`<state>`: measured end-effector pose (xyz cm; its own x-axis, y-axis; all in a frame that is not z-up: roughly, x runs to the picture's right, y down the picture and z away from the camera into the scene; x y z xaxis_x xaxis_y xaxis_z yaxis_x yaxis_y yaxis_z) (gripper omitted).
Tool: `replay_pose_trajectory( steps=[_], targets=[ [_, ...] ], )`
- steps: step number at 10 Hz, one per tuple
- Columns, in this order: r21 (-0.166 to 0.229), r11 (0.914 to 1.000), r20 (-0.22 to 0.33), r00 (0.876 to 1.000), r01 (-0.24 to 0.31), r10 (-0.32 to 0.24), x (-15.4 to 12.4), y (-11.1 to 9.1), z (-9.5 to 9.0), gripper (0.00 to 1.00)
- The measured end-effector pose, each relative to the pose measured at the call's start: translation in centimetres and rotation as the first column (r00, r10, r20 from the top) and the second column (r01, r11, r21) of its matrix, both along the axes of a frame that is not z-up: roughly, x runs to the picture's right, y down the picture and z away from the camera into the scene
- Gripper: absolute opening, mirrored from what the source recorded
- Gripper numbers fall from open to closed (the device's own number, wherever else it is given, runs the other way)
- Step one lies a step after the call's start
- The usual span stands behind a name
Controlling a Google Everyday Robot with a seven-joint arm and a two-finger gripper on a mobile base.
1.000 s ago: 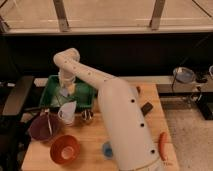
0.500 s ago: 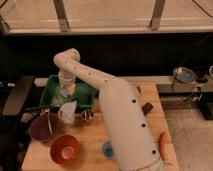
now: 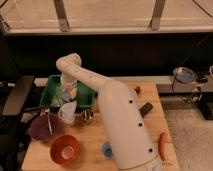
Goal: Wipe tray with sponge
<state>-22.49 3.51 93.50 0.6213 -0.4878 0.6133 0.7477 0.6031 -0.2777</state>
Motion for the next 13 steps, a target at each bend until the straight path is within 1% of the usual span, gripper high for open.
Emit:
replay_pose_trajectory(
  steps=[2,4,6,8,9,10,11,13],
  targets=[
    [-0.024,0.9997,-0.008,1.000,0.001,-0.001,0.6,0.8,0.2,0.00],
    [-0.044,0.9990,-0.040,0.999,0.001,-0.003,1.9,1.4,0.5,0.00],
    [-0.055,0.9985,-0.080,0.997,0.005,-0.009,3.3,1.2,1.0,0.00],
    [-0.053,0.9985,-0.095,0.995,0.014,-0.019,3.4,-0.2,2.4,0.00],
    [-0.048,0.9986,-0.093,0.995,0.023,-0.027,3.0,-1.1,3.2,0.00],
    [-0.042,0.9986,-0.083,0.996,0.032,-0.035,1.9,-1.8,3.8,0.00],
    [-0.033,0.9985,-0.061,0.997,0.042,-0.044,0.3,-2.1,3.9,0.00],
    [-0.027,0.9980,-0.010,0.998,0.057,-0.057,-2.0,-1.7,3.4,0.00]
  ],
)
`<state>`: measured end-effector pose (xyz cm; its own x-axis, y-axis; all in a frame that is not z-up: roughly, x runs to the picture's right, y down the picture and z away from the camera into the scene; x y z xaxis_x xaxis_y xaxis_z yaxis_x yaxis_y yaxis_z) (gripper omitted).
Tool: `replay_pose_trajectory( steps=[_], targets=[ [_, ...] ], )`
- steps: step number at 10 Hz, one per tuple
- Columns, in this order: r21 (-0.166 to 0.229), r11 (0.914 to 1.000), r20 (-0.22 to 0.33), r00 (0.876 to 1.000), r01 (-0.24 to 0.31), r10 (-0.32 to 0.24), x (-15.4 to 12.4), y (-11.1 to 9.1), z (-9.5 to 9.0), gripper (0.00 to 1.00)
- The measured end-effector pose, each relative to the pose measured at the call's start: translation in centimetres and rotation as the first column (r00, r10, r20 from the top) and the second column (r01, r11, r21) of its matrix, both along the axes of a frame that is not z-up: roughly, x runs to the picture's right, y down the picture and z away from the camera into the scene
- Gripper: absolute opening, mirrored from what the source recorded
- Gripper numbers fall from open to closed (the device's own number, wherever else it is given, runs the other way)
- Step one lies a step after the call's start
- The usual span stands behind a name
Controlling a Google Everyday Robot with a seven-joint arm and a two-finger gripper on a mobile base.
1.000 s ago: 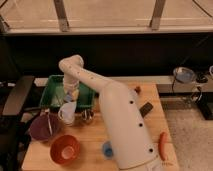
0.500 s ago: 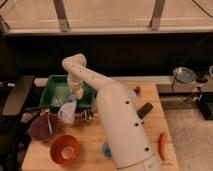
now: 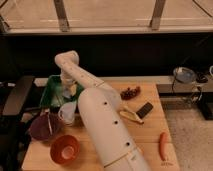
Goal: Wipe tray with sponge
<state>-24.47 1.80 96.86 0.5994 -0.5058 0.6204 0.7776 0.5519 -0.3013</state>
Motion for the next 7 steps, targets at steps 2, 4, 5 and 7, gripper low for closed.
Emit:
replay_pose_trajectory(
  steps=[2,4,5,7],
  targets=[
    [-0.003,1.0000,0.055,0.998,0.007,-0.006,-1.3,1.4,-1.5,0.00],
    [-0.027,0.9996,0.076,0.997,0.007,-0.005,-1.1,3.5,-3.2,0.00],
    [-0.041,0.9991,0.076,0.997,0.006,-0.003,-0.6,4.3,-3.8,0.00],
    [-0.056,0.9984,0.045,0.999,-0.008,0.011,1.8,4.8,-4.2,0.00]
  ],
)
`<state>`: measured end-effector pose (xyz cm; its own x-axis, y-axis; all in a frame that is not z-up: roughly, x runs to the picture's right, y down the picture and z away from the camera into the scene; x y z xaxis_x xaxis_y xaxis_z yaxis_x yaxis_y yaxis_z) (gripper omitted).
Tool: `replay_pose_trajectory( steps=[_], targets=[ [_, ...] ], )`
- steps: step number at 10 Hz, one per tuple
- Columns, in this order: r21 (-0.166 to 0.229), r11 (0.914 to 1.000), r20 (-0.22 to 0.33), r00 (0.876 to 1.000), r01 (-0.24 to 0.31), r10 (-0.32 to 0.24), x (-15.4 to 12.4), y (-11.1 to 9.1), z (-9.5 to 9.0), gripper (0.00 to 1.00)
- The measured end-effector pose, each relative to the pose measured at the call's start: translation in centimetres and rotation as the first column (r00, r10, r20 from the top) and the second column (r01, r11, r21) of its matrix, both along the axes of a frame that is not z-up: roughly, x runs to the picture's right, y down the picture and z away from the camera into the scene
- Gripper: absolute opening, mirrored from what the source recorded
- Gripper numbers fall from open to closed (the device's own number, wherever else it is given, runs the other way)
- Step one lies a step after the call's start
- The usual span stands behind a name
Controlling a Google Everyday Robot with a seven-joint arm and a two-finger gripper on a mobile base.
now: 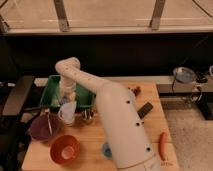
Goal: Wipe tray with sponge
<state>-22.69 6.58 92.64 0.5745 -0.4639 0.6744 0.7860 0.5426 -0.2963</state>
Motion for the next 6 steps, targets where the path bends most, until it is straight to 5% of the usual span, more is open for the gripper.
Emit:
replay_pose_trajectory(
  steps=[4,6],
  targets=[
    [-0.019,0.9983,-0.100,0.994,-0.054,0.052,6.8,-1.3,0.7,0.00],
    [-0.010,0.9980,-0.097,0.993,-0.063,0.062,7.8,-2.6,1.5,0.00]
  ],
)
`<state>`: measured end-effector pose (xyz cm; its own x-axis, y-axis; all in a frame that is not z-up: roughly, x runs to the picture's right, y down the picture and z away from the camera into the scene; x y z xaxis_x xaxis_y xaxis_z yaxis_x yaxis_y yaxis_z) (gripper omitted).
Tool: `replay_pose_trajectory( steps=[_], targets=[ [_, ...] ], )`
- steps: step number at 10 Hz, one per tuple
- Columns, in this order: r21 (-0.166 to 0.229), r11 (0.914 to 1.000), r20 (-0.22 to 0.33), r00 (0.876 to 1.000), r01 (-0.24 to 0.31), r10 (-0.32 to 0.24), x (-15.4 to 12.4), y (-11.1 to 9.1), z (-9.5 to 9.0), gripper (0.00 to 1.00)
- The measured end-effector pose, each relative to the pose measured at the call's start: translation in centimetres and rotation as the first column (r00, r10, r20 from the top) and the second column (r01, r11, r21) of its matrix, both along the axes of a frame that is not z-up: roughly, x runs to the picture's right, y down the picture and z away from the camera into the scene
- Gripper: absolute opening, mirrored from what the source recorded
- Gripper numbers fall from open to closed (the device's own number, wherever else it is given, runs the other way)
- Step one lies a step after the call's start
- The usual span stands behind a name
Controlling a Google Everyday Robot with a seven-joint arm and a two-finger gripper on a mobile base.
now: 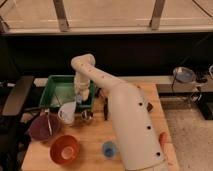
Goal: Wipe tray with sponge
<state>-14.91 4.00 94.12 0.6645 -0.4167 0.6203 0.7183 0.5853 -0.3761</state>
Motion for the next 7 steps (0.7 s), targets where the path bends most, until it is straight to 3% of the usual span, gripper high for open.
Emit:
replay_pose_trajectory(
  steps=[3,7],
  targets=[
    [0.018,0.9998,0.044,0.999,0.012,-0.012,-2.6,-1.6,1.1,0.00],
    [0.036,0.9979,0.154,0.986,0.055,-0.060,-10.7,-1.9,0.7,0.00]
  ],
)
